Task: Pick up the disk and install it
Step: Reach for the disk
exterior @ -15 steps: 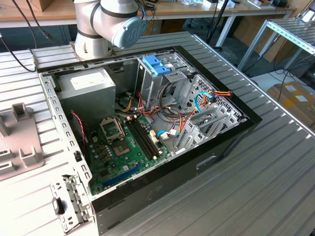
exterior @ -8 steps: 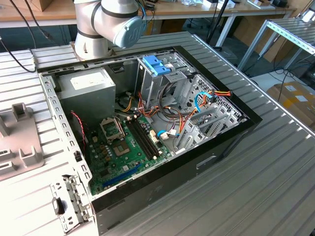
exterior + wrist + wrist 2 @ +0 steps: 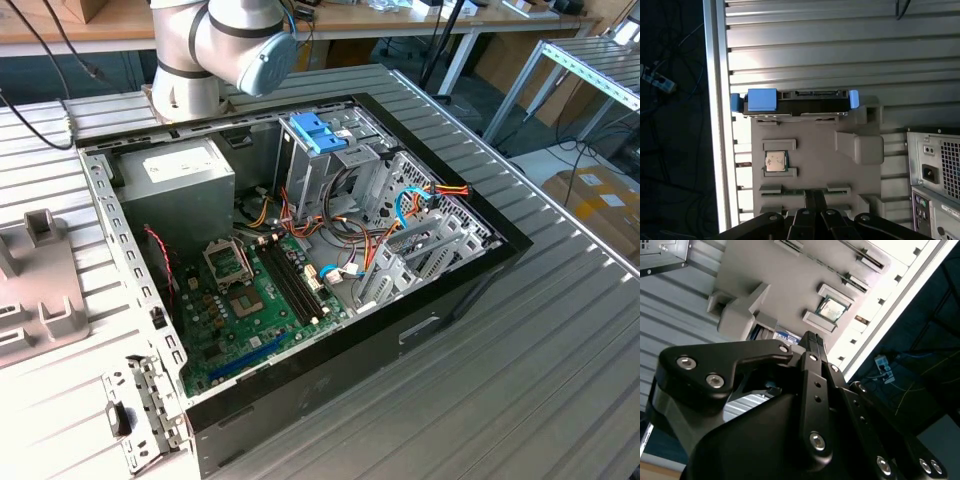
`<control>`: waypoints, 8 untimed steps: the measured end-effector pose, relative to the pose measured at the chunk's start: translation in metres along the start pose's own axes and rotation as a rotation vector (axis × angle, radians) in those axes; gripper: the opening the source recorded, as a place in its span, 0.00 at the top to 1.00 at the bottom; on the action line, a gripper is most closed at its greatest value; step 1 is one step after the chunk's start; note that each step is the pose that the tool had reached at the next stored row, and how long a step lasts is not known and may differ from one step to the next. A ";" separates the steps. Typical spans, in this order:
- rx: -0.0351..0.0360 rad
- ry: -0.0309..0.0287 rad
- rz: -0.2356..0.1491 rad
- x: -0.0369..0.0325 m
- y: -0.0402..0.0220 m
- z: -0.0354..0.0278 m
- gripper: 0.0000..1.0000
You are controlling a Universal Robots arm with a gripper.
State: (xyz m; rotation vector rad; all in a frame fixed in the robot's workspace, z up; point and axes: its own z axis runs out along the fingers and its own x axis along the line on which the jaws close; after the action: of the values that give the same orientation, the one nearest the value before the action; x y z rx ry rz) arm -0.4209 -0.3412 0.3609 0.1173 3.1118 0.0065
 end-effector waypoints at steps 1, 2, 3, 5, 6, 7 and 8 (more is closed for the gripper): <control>0.0000 0.0000 0.000 0.0000 -0.0002 0.0000 0.89; 0.0000 0.0000 0.000 0.0000 -0.0004 0.0000 0.89; 0.0000 0.0000 0.000 -0.0001 -0.0007 0.0000 0.89; 0.0000 0.0000 0.000 -0.0001 -0.0012 0.0000 0.89; -0.0001 -0.0001 0.000 -0.0001 -0.0014 0.0000 0.89; 0.0000 0.0000 0.000 -0.0001 -0.0016 0.0000 0.89; -0.0001 0.0000 0.000 -0.0001 -0.0019 0.0000 0.89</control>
State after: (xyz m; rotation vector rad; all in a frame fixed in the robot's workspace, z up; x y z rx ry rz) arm -0.4209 -0.3431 0.3608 0.1173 3.1117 0.0066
